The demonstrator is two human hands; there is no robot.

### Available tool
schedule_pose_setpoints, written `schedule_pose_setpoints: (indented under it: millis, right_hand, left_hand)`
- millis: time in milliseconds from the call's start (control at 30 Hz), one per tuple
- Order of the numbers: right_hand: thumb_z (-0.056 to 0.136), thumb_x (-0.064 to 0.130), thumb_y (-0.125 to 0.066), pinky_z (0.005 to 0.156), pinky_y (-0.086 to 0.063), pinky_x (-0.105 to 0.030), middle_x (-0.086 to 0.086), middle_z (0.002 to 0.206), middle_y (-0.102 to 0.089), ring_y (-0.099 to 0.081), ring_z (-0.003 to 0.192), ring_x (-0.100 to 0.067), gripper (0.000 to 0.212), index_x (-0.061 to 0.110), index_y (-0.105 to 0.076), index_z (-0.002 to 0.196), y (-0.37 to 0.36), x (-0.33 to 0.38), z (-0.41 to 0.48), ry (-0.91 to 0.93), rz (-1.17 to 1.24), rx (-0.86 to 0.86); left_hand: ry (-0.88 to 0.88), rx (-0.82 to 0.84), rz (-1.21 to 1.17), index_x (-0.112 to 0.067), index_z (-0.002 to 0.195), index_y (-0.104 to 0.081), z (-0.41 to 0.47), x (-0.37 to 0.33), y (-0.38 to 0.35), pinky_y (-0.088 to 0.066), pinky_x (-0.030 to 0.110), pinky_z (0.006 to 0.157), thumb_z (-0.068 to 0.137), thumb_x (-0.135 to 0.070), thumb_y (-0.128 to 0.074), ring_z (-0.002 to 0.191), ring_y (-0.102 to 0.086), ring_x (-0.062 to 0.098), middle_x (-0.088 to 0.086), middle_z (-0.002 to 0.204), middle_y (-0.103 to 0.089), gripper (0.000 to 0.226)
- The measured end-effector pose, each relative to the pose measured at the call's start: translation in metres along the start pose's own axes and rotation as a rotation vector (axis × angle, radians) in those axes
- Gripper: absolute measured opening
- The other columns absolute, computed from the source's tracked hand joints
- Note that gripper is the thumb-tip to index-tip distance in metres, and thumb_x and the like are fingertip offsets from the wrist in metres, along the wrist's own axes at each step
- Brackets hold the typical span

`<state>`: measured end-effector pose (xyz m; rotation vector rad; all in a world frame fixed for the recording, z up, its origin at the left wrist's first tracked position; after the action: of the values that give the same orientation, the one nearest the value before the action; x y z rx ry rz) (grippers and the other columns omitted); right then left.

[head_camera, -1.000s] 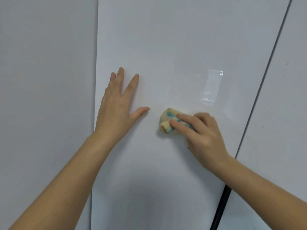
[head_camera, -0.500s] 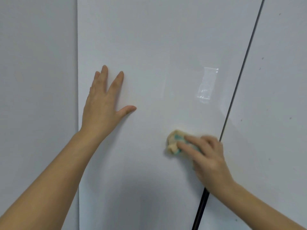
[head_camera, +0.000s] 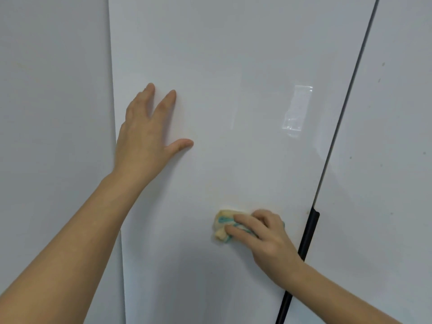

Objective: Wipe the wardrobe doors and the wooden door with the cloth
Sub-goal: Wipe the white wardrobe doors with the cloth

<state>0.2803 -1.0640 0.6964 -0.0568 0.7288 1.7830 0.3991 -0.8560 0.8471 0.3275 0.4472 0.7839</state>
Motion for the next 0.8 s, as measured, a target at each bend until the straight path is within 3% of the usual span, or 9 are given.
schedule_pose_setpoints:
  millis: [167,267,467,633,800]
  right_hand:
    - [0.103,0.009,-0.026,0.072,-0.042,-0.039,0.002,0.121,-0.057,-0.043,0.091,-0.027,0.044,0.018,-0.069,0.111,0.017,-0.021,0.059,-0.116,0.015,-0.124]
    - [0.103,0.01,-0.034,0.07,-0.042,-0.039,-0.002,0.119,-0.063,-0.042,0.09,-0.026,0.041,0.014,-0.074,0.107,0.003,-0.009,0.063,-0.171,0.021,-0.158]
    - [0.102,0.007,-0.042,0.067,-0.04,-0.035,0.0,0.111,-0.067,-0.045,0.083,-0.025,0.034,0.018,-0.074,0.103,-0.028,0.027,0.051,-0.03,0.052,-0.047]
    - [0.091,0.001,-0.049,0.069,-0.041,-0.036,-0.004,0.115,-0.068,-0.042,0.088,-0.026,0.033,0.015,-0.075,0.106,-0.015,0.009,0.111,-0.186,0.05,-0.182]
    - [0.101,0.004,-0.036,0.065,-0.042,-0.034,-0.001,0.109,-0.068,-0.043,0.082,-0.023,0.039,0.017,-0.073,0.104,-0.074,0.073,0.066,-0.01,0.099,-0.002]
  left_hand:
    - [-0.023,-0.018,-0.026,-0.026,0.15,-0.031,0.004,0.004,0.009,-0.037,0.049,0.109,0.077,-0.049,-0.073,0.142,-0.024,0.025,0.007,0.155,-0.023,0.087]
    - [-0.014,-0.016,-0.03,-0.026,0.15,-0.031,0.002,0.011,0.01,-0.033,0.048,0.112,0.078,-0.047,-0.074,0.144,-0.02,0.025,0.007,0.157,-0.02,0.087]
    - [0.048,0.004,-0.042,-0.029,0.153,-0.023,-0.003,0.034,0.016,-0.026,0.043,0.115,0.081,-0.047,-0.072,0.147,-0.011,0.023,0.004,0.161,-0.01,0.088]
    - [0.084,0.056,-0.095,-0.033,0.153,-0.02,-0.006,0.05,0.015,-0.027,0.039,0.116,0.083,-0.046,-0.07,0.148,-0.011,0.019,0.001,0.162,-0.009,0.087]
    - [0.058,0.112,-0.139,-0.033,0.155,-0.016,-0.008,0.057,0.019,-0.014,0.027,0.115,0.086,-0.043,-0.068,0.149,-0.008,0.011,-0.006,0.163,-0.008,0.086]
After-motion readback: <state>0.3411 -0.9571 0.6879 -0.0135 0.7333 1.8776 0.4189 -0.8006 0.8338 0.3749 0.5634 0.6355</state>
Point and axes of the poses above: each hand's wrist, its own z-axis towards the middle knuckle, its own y-axis out of the back of the hand, x = y × z, the point moved 8 cm from there along z, towards the middle knuckle
